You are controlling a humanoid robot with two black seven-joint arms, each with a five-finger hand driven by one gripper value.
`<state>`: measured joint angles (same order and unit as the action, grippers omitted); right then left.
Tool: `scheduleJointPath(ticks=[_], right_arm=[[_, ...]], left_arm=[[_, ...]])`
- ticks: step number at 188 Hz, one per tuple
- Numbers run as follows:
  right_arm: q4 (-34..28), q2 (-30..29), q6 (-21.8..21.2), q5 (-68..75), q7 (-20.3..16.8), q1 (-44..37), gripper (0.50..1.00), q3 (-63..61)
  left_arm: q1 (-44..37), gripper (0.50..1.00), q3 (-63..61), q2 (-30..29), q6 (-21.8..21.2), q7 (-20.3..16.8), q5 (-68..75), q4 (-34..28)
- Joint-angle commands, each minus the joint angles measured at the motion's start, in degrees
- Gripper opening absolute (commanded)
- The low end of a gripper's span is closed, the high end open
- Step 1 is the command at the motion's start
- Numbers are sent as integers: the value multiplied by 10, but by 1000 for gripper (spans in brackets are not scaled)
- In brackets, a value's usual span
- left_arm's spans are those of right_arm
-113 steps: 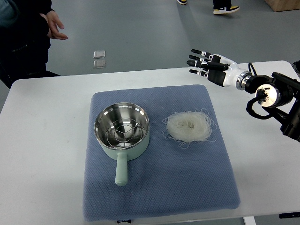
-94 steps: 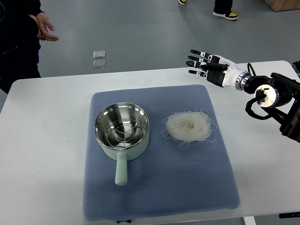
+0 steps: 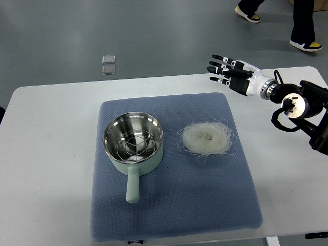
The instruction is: Put vermicelli into pot with right hand
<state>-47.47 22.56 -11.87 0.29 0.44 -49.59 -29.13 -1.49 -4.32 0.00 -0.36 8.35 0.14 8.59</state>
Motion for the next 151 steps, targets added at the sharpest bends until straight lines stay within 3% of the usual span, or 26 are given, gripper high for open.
scheduleJointPath(ticks=[1,41,77,118,151], right_arm=[[-20,18,-9,-4,2,3,926,-1],[-55,75,-29,-5,6,1,924,-2],[-55,85,-31,-15,6,-2,924,7],[-74,87,-39,-151,8,4,921,7],[-122,95,-39,-371,71,18,924,7]], left_arm=[[0,1000,0,0,0,0,0,-1],[0,1000,-2,0,0,0,0,-2],[0,1000,-1,0,0,0,0,-2],[0,1000,-1,0,0,0,0,-2],[0,1000,-1,0,0,0,0,-2]])
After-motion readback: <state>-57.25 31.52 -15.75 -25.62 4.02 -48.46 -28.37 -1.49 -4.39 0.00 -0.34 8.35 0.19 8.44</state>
